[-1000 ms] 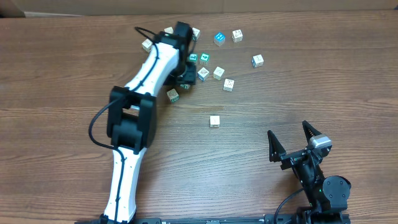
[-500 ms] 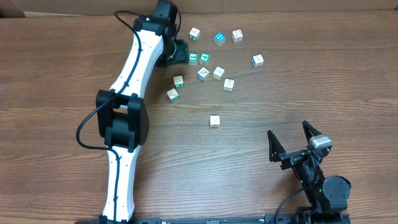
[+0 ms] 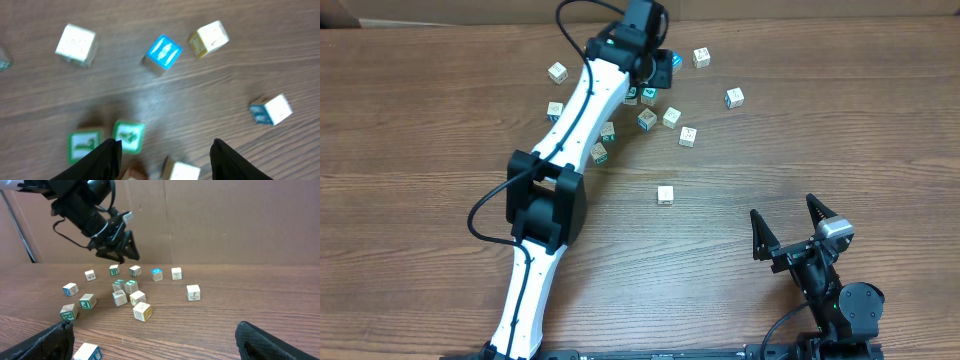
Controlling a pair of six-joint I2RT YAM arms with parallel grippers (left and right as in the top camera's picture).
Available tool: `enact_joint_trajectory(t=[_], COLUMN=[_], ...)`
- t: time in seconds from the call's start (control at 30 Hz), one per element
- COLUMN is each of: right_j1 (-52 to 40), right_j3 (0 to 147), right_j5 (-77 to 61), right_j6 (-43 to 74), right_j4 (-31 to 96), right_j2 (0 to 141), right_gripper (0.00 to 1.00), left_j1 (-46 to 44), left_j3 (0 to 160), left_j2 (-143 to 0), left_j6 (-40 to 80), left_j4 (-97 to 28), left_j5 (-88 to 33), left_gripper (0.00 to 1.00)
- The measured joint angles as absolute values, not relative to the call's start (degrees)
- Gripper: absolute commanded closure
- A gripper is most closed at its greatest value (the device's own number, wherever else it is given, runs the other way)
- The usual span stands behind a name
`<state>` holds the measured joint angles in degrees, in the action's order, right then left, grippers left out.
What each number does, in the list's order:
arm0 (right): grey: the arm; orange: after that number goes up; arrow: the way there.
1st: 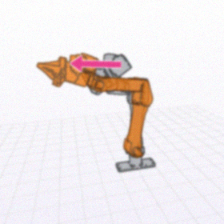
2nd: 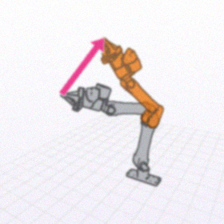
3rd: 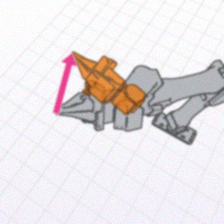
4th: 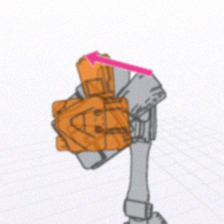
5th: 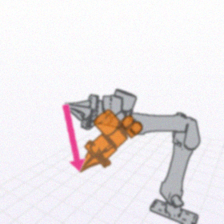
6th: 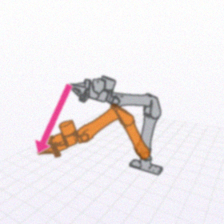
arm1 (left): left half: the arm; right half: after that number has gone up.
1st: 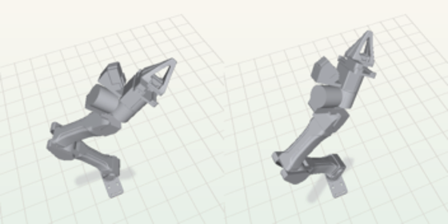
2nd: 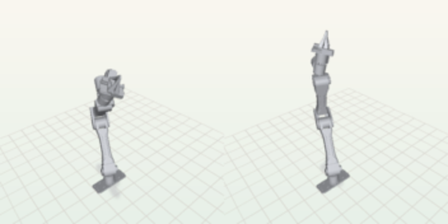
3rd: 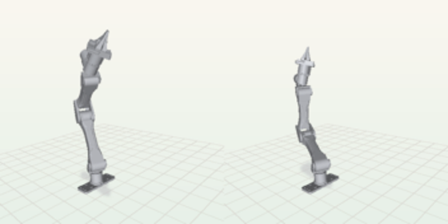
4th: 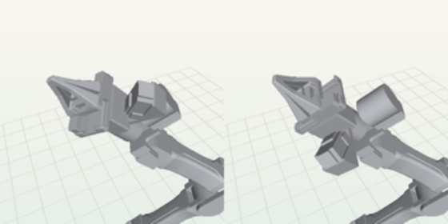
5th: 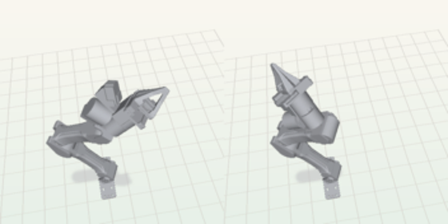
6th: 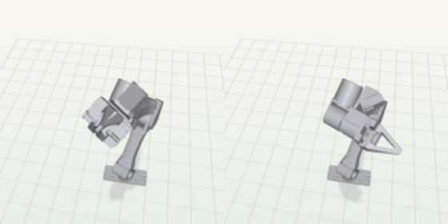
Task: Form a circle
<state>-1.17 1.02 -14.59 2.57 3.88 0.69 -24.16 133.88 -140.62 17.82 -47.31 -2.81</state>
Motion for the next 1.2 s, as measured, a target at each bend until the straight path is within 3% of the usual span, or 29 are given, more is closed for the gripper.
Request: enact_joint_trajectory(t=[0.7, 0.97, 1.2], right_j1=[-1.17, -1.17, -1.17], right_j3=[1.02, 1.02, 1.02], right_j5=[-14.59, -14.59, -14.61], right_j6=[2.55, 2.57, 2.59], right_j4=[3.86, 3.86, 3.88], right_j2=[0.69, 0.69, 0.69], right_gripper=[0.0, 0.0, 0.0], left_j1=[-24.25, -24.23, -24.23], left_j3=[133.86, 133.84, 133.84], left_j2=[-146.15, -148.0, -148.0], left_j6=[15.84, 14.98, 14.72], left_j4=[-43.18, -43.48, -44.12], left_j5=[-0.16, 0.05, 0.27], left_gripper=[0.45, 0.56, 0.42])
